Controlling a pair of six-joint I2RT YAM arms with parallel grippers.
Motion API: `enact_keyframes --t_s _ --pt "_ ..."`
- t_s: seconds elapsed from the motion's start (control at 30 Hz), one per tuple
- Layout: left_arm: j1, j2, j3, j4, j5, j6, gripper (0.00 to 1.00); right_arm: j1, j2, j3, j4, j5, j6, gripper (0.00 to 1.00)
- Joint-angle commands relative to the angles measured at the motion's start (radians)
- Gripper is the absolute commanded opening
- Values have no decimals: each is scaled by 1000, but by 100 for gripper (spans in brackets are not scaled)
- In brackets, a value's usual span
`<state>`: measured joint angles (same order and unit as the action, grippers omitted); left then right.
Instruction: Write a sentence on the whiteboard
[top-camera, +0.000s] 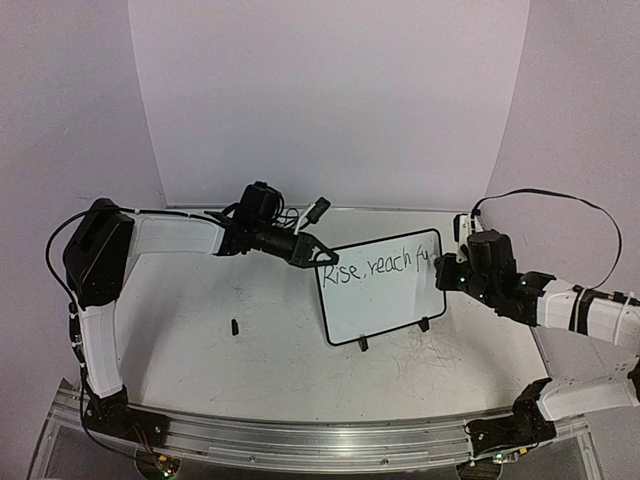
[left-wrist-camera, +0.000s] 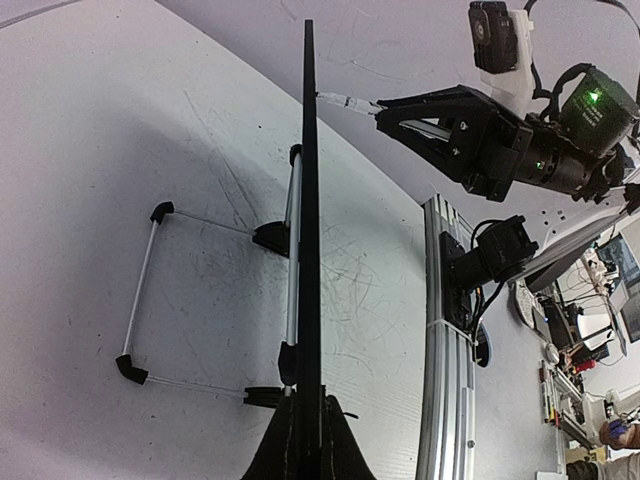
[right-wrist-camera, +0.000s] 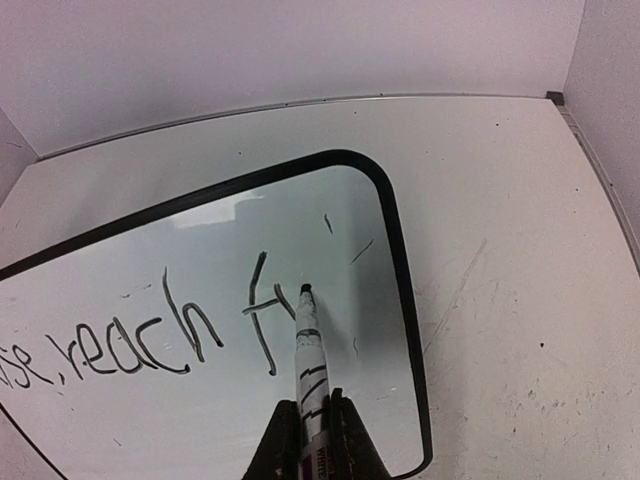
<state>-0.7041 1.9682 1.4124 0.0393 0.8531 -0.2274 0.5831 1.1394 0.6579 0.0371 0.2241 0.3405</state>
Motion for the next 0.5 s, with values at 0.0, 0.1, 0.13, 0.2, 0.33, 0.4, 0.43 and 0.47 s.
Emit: enact_keyframes --t_s 0.0,0.1,0.13,0.2,0.33,0.4,0.43,0.47 --pt "-20 -38 5 -33 28 23 0 -5 29 13 64 15 -16 0" --pt "-20 -39 6 -33 29 23 0 -5 35 12 67 2 -21 0" --pt "-20 -40 5 -33 29 23 0 -4 35 12 69 -1 -23 0" --pt "-20 -39 6 -33 28 23 0 -5 35 13 70 -10 -25 0" --pt "-20 -37 6 -33 29 23 0 -5 30 6 69 -32 -34 0" --pt "-20 -38 6 -33 28 23 0 -5 28 5 65 -39 -35 0" --pt "-20 -37 6 -33 28 23 0 -5 26 3 61 -45 -37 0" --pt "-20 -38 7 -33 28 23 0 -5 24 1 58 -50 -38 0"
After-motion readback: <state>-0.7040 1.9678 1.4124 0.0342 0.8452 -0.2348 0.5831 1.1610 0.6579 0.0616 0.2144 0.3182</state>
